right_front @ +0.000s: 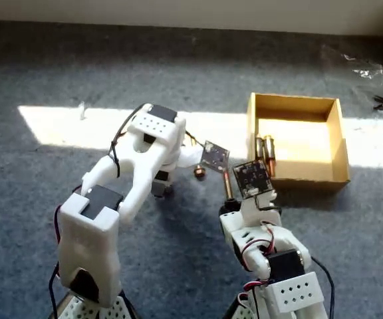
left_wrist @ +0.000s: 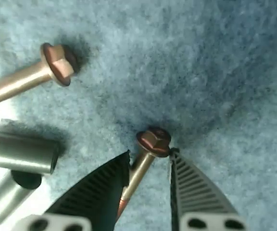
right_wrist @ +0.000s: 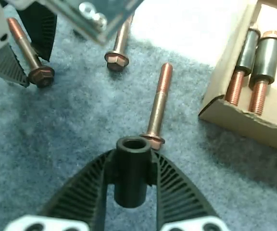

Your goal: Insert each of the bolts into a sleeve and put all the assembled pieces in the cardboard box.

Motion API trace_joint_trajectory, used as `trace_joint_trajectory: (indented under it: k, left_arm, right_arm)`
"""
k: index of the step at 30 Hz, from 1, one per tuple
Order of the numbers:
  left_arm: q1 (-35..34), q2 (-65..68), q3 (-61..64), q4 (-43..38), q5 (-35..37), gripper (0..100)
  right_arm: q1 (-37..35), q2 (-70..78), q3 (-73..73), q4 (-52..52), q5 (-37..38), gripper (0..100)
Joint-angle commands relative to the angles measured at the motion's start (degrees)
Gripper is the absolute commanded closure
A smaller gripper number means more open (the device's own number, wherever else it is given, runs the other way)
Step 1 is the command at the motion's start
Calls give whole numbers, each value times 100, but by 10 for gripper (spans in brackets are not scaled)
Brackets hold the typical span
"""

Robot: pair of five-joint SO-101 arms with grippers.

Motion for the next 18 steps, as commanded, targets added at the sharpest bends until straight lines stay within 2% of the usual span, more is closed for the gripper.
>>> trace_joint_trajectory:
  k: [1,13,18]
  left_arm:
    - [-84,-57,-198,70,-862,867]
    - [-40,426,-277,26,-941,872]
    - [92,769,-611,79,-941,968]
  right_arm:
    - [40,-66,-48,-154,70,995]
    - [40,-66,-57,-154,70,995]
    - [40,-66,-57,-154,79,995]
